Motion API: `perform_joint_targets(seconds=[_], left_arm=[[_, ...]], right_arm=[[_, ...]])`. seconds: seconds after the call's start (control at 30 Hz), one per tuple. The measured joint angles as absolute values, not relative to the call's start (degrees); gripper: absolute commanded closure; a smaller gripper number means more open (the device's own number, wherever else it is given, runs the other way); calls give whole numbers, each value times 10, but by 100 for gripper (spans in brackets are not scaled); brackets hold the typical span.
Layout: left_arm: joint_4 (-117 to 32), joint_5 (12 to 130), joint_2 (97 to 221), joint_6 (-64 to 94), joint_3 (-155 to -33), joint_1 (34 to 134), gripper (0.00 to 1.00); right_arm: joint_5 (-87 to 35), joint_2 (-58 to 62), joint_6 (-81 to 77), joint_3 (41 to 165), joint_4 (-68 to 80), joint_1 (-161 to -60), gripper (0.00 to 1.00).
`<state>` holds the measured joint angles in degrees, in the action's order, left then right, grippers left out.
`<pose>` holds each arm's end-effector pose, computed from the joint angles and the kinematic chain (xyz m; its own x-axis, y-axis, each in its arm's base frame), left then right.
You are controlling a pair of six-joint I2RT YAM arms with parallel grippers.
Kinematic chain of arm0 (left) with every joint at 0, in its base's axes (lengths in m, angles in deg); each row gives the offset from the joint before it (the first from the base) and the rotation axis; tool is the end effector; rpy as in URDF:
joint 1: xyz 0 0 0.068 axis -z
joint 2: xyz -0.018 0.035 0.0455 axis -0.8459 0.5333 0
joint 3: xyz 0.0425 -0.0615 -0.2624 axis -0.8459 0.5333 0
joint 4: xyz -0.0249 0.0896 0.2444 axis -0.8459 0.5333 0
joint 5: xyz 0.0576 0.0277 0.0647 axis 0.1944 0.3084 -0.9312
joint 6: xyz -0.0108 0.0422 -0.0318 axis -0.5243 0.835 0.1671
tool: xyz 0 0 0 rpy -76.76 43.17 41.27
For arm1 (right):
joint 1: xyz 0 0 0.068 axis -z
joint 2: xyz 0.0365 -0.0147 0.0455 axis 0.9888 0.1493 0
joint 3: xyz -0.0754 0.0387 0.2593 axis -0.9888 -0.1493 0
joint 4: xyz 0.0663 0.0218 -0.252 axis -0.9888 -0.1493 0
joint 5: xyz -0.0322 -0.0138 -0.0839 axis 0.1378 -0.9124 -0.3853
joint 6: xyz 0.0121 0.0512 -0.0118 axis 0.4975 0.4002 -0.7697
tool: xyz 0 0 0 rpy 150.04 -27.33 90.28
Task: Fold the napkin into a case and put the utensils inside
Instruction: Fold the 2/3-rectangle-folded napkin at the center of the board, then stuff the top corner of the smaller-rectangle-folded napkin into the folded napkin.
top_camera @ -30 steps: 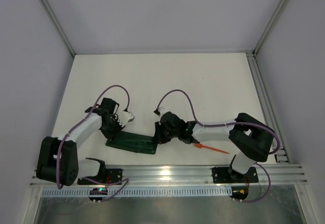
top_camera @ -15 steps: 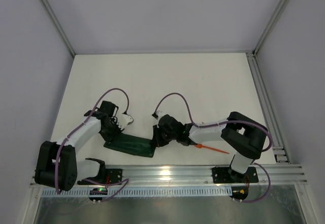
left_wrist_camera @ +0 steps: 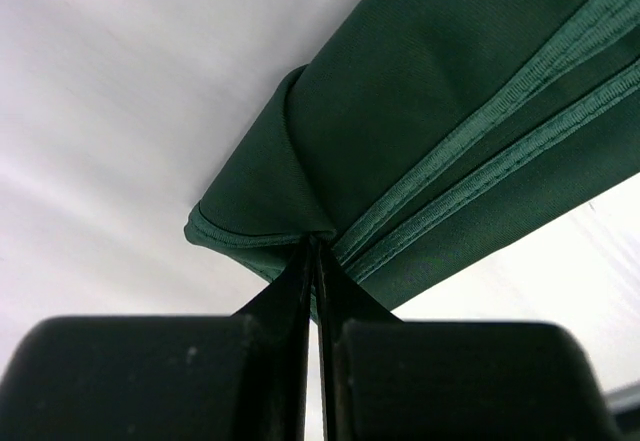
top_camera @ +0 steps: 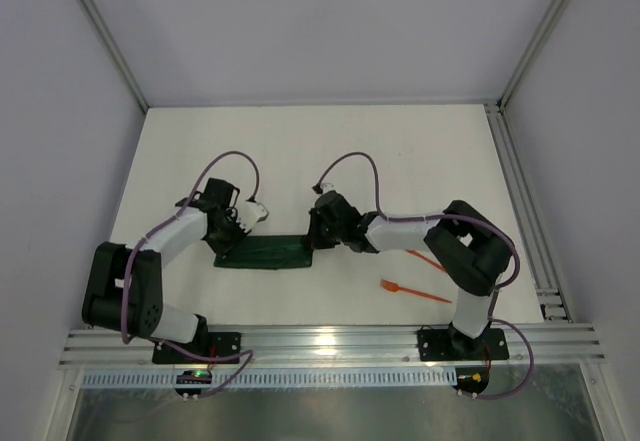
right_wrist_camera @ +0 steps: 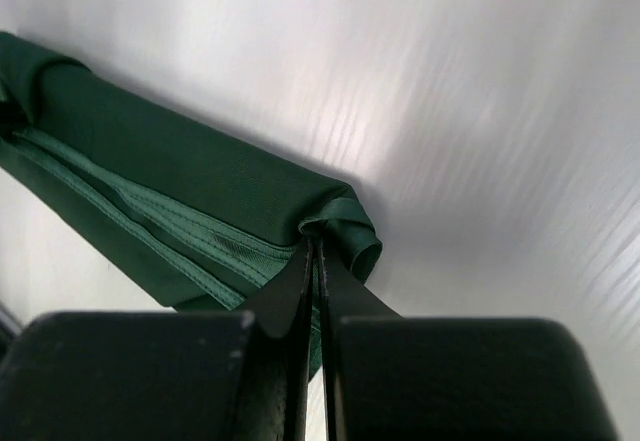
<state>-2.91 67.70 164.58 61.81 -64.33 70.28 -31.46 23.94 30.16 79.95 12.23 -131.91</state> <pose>0.2282 -0.0537 0.1631 -0.6411 0.7266 -0.2470 0.7361 0.6732 0.0700 0.2284 0.2790 0.1433 -0.8415 -0.0317 -0.5394 -0.3313 0.8189 0.4687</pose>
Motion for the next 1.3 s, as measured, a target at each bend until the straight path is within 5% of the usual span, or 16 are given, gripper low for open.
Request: perform_joint_targets(seconds=[0.27,0.57,0.73,0.87,1.0,1.13,1.3], left_arm=[[-105,689,1754,615,-743,699,100],[-115,740,1736,595,-726,666,100],[-116,754,1722,584,-711,662,82],[-114,767,1706,574,-709,661,57],[-103,792,1635,565,-716,659,55],[-86,830,1576,560,-746,668,67],[-77,827,1552,590,-739,771,61]], right_arm=[[-314,303,224,927,46,-1250,96],[-288,279,222,904,31,-1256,96],[-281,263,248,864,60,-1260,96],[-278,268,261,855,77,-1263,96],[-278,272,269,854,90,-1263,96],[-278,272,270,854,93,-1263,96],[-277,272,269,854,93,-1263,96]])
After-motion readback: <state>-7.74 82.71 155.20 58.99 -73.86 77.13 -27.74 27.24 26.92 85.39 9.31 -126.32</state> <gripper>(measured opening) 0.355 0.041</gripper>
